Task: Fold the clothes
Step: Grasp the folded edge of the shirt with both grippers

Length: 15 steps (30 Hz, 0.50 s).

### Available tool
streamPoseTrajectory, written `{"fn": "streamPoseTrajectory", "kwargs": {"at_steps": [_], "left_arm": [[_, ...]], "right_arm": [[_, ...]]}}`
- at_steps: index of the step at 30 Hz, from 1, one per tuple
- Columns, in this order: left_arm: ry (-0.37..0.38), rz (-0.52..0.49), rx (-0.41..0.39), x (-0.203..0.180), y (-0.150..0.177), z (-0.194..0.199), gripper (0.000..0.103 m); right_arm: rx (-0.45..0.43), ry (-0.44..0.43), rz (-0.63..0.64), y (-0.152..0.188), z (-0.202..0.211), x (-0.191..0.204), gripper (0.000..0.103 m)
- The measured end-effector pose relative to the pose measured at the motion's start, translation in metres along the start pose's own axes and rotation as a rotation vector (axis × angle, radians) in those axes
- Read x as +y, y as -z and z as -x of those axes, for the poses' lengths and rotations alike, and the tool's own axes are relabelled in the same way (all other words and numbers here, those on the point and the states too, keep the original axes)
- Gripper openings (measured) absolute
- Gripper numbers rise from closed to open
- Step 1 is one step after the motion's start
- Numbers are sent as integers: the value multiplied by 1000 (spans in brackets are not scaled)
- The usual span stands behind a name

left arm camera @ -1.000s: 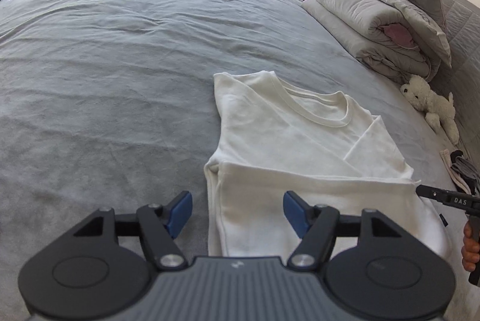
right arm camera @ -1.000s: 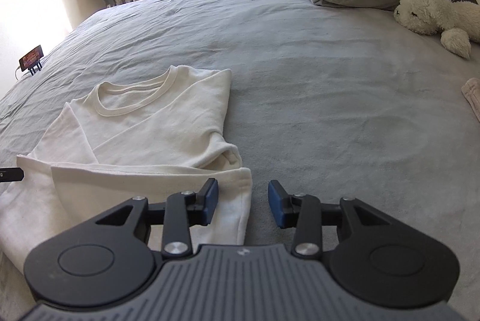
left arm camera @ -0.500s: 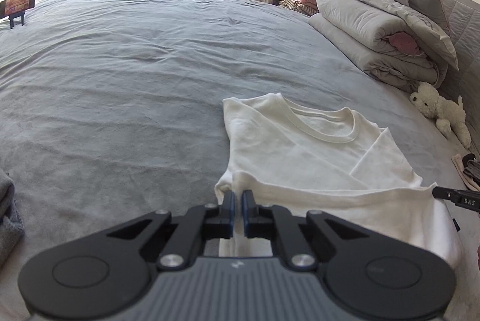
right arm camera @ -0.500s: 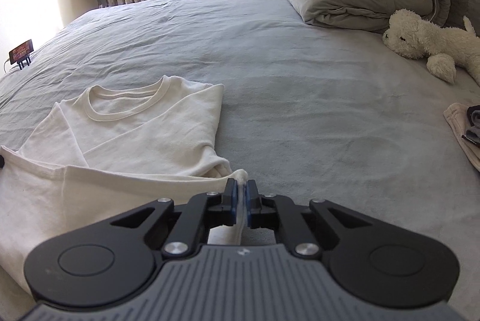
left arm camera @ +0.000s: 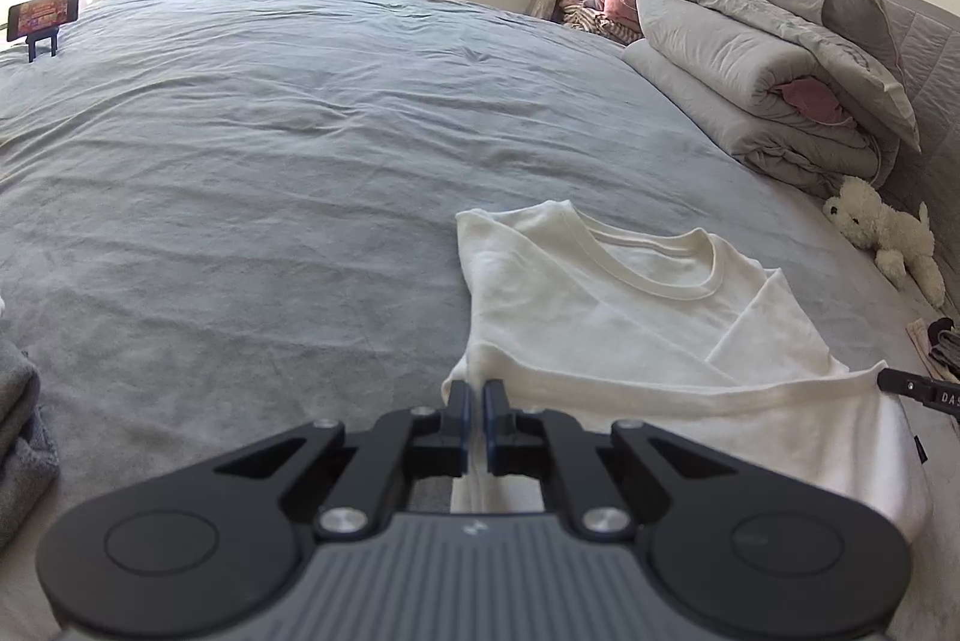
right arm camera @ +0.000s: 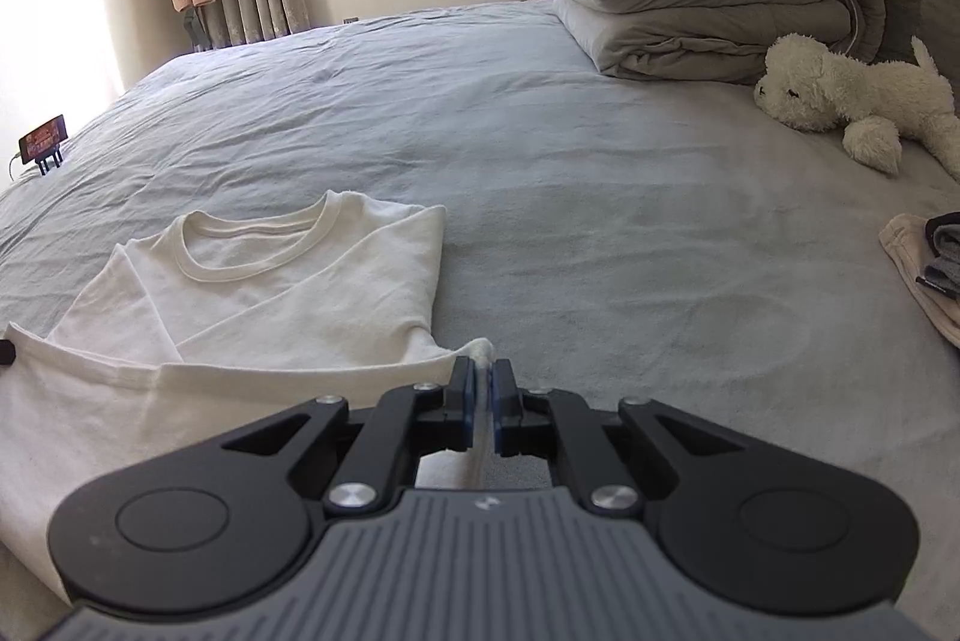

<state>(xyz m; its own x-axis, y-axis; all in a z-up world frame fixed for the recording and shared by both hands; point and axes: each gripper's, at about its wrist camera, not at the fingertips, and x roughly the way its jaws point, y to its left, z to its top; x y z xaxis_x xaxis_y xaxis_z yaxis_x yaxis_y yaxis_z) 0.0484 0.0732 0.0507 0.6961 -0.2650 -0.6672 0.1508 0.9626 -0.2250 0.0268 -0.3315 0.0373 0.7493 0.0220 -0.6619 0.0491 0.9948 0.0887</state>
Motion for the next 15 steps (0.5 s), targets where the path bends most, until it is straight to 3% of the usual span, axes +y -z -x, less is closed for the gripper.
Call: {"fn": "streamPoseTrajectory", "kwargs": {"at_steps": [3, 6, 7, 9, 10, 11, 12, 13, 15], "left_arm": [[-10, -6, 30, 0, 2, -8, 5], [-9, 0, 38, 1, 3, -10, 5], [-5, 4, 39, 2, 2, -10, 5], [0, 13, 43, 3, 2, -11, 5], [0, 16, 46, 4, 3, -11, 5], [-1, 17, 48, 3, 3, -12, 5], [-2, 18, 47, 3, 3, -12, 5], [-4, 19, 46, 3, 3, -12, 5], [-4, 26, 36, 2, 2, -9, 5]], "right_arm": [[44, -2, 28, 5, -10, 4, 7], [13, -28, -1, 3, -4, 0, 31], [10, -38, -15, 3, -3, -2, 47], [30, -37, -16, 4, -7, -3, 50], [40, -39, -13, 6, -9, -3, 50], [46, -48, -9, 7, -11, -3, 40], [51, -58, -5, 8, -13, -3, 26], [51, -64, -4, 8, -14, -2, 5], [25, -49, 7, 6, -8, 0, 5]]}}
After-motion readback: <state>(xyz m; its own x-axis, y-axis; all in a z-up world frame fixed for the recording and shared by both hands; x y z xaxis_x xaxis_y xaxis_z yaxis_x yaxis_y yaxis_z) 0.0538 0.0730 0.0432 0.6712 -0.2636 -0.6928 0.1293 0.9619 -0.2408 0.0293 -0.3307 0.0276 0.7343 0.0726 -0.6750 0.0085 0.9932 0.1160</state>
